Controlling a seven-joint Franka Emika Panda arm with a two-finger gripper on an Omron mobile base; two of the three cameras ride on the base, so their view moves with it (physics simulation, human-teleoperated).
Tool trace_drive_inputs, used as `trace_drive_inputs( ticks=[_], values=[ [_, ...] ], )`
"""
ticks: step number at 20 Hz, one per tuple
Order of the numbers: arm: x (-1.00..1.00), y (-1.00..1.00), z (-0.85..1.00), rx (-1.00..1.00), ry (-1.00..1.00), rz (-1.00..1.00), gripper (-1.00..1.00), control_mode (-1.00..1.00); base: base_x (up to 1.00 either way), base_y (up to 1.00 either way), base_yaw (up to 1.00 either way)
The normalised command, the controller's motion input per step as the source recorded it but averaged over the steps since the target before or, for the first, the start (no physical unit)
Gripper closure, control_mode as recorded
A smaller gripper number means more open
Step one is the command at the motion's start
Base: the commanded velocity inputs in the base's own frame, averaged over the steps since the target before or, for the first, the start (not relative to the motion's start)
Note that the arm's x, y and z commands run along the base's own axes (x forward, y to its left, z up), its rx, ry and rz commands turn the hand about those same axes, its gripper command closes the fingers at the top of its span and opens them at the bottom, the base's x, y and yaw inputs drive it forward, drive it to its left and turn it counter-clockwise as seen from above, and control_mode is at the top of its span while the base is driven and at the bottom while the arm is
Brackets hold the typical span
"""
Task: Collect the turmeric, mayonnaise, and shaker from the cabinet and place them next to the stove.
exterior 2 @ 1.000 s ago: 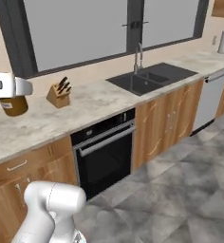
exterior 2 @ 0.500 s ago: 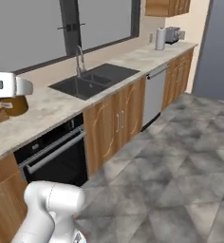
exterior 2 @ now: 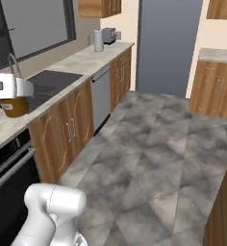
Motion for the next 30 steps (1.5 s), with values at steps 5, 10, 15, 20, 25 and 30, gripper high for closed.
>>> trace_drive_inputs(
  ticks=[5,10,15,20,25,30],
  values=[
    [0.0,0.0,0.0,0.0,0.0,0.0,1.0,1.0,0.58,0.0,-0.51],
    [0.0,0.0,0.0,0.0,0.0,0.0,1.0,1.0,0.58,0.1,-0.52],
    [0.0,0.0,0.0,0.0,0.0,0.0,1.0,1.0,0.58,0.31,-0.52],
    [0.0,0.0,0.0,0.0,0.0,0.0,1.0,1.0,0.55,0.52,-0.53],
    [0.0,0.0,0.0,0.0,0.0,0.0,1.0,1.0,0.53,0.5,-0.53],
    [0.0,0.0,0.0,0.0,0.0,0.0,1.0,1.0,0.51,0.47,-0.54]
  ],
)
